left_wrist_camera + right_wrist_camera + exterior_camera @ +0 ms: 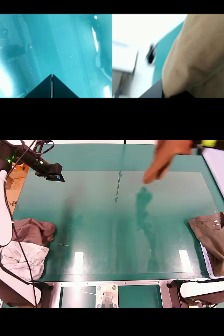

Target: Fold the shirts.

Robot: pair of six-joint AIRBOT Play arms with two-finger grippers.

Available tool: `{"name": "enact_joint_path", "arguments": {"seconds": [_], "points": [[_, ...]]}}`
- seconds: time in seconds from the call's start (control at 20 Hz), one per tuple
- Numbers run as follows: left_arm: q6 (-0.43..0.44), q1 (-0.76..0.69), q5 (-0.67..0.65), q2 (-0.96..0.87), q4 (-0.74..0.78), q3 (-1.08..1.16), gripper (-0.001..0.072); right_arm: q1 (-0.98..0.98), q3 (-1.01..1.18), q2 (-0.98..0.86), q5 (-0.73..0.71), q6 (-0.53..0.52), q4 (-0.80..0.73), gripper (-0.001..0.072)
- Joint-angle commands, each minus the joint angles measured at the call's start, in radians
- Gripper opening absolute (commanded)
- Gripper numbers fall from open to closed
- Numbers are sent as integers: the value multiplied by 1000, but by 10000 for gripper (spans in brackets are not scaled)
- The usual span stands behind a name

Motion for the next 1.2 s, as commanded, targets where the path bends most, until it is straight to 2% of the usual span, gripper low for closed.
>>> {"name": "enact_joint_path", "arguments": {"seconds": [0.0, 0.2, 0.4, 0.5, 0.6, 0.7, 0.9, 1.15], "points": [[1, 0, 0, 0, 0, 0, 21, -211, 9, 40, 0, 72, -85, 13], [1, 0, 3, 0, 0, 0, 21, -341, -2, 40, 8, 152, -267, 13], [1, 0, -11, 0, 0, 0, 21, -416, -80, 80, 78, 296, -332, 12], [1, 0, -11, 0, -1, 0, 21, -449, -148, 156, 83, 376, -419, 12], [1, 0, -12, 0, -1, 0, 21, -488, -245, 259, 98, 502, -555, 12], [1, 0, -11, 0, -1, 0, 21, -540, -365, 374, 102, 567, -669, 12], [0, 0, -12, 0, -2, -1, 21, -716, -603, 579, 146, 570, -694, 12], [2, 0, -11, 0, -32, -76, 21, -925, -756, 711, 172, 474, -695, 12]]}}
